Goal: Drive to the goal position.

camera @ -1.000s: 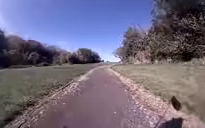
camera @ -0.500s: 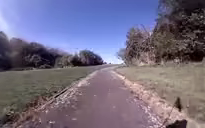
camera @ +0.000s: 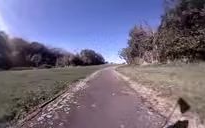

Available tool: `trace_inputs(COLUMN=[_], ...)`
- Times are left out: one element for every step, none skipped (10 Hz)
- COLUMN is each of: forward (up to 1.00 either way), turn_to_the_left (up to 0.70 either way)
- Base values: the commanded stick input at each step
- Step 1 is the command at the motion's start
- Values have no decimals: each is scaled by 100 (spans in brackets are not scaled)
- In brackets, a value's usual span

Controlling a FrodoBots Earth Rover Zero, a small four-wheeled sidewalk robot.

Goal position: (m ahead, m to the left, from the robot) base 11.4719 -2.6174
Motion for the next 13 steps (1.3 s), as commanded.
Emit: trace_inputs(forward=[100,100,100,100,100,100,100,100,100,100,100,100,100], turn_to_the_left=[0,-39,-39,0,0,0,0,0,0,0,0,0,0])
